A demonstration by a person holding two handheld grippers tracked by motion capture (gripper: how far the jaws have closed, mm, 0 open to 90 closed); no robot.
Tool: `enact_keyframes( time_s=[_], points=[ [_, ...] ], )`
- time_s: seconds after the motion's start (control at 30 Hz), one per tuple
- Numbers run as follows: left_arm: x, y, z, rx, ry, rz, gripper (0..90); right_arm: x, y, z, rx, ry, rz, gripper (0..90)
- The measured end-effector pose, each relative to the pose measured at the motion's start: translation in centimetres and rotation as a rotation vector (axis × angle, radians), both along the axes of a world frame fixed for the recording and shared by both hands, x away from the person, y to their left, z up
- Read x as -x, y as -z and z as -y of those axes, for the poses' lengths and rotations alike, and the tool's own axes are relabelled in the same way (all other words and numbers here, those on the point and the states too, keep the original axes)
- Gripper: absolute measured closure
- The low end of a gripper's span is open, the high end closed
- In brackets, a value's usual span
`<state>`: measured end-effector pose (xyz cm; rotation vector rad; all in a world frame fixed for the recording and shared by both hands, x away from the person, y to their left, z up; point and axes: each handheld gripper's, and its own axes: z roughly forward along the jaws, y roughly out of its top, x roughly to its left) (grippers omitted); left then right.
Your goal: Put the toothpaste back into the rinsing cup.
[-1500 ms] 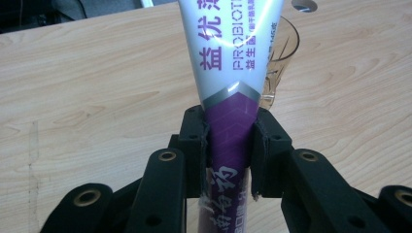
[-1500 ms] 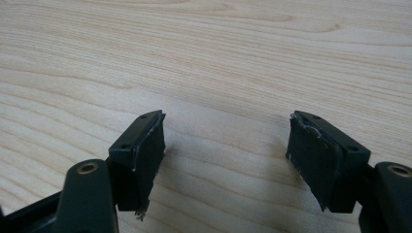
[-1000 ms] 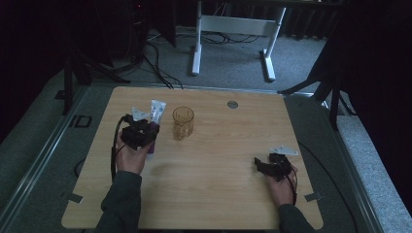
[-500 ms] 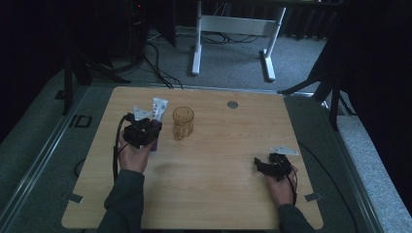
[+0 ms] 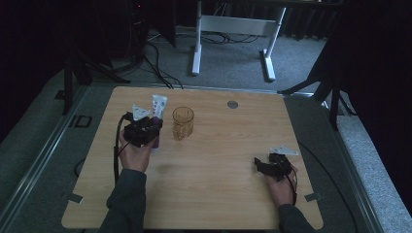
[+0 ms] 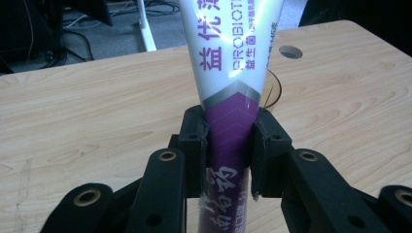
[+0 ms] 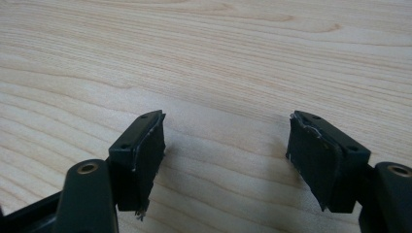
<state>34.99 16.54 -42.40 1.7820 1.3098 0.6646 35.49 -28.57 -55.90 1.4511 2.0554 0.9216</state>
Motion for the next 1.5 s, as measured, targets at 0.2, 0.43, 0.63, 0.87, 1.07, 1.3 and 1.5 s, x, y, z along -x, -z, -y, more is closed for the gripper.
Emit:
enact_keyframes(
  time_s=[0.2,0.43,0.63,0.87,1.07,1.3,1.5],
  points=[
    [-0.1,0.0,0.1,0.013,0.004,0.014,70.5,0.0,0.0,0.0,0.000,0.000,0.000,29.4],
    [-0.2,-0.2,0.1,0.032,-0.001,0.035,70.5,0.0,0.0,0.0,0.002,0.000,-0.001,29.4],
    [-0.3,-0.6,0.0,0.048,-0.008,0.055,70.5,0.0,0.0,0.0,0.002,0.001,0.000,29.4],
    [-0.3,-0.6,0.1,0.052,-0.014,0.074,70.5,0.0,0.0,0.0,0.004,0.000,0.000,29.4],
    [-0.6,-0.5,0.4,0.055,-0.017,0.080,70.4,0.0,0.0,0.0,0.003,0.000,0.000,29.4],
    [-0.6,-0.8,1.0,0.073,-0.014,0.105,70.4,0.0,0.0,0.0,0.003,0.000,0.001,29.4],
    [-0.8,-1.1,1.2,0.091,-0.016,0.120,70.4,0.0,0.0,0.0,0.002,0.001,0.001,29.4]
  ],
)
